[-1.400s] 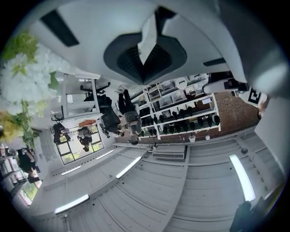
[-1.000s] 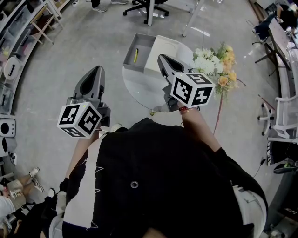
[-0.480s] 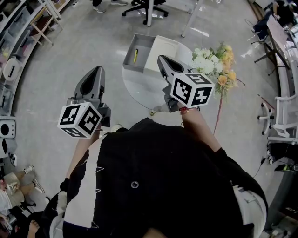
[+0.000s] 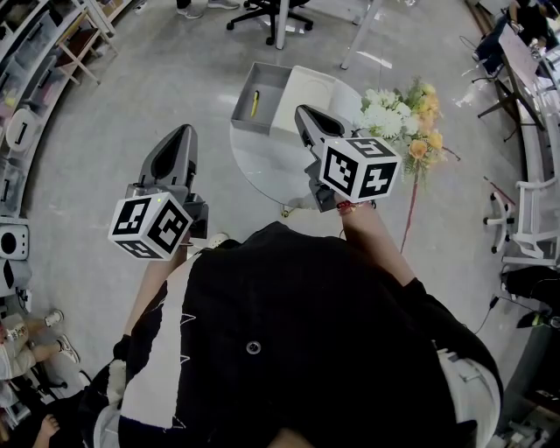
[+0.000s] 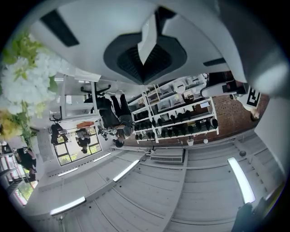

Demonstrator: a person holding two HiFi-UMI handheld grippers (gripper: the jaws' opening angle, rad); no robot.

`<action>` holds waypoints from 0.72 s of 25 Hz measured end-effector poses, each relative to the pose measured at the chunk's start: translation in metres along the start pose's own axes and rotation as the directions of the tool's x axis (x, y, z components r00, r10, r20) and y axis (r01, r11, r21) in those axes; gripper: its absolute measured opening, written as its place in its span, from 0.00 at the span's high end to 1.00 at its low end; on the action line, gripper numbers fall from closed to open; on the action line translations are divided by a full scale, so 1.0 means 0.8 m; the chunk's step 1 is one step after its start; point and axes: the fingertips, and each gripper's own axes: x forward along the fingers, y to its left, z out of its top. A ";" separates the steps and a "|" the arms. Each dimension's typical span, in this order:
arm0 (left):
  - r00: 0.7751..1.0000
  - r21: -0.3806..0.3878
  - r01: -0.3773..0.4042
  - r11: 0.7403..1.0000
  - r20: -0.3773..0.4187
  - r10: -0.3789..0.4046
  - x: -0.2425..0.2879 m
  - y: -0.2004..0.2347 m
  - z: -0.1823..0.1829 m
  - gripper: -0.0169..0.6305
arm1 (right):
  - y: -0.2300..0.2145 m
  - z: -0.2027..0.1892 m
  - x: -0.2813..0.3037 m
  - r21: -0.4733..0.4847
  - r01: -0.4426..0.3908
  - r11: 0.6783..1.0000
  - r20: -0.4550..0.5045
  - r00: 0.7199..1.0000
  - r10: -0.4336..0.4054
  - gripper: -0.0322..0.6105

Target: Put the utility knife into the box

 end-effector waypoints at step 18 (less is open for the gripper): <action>1.000 0.000 0.005 1.000 -0.004 -0.005 -0.003 -0.004 -0.002 0.96 | -0.001 -0.007 -0.005 -0.007 0.006 1.000 -0.014 1.000 -0.006 0.94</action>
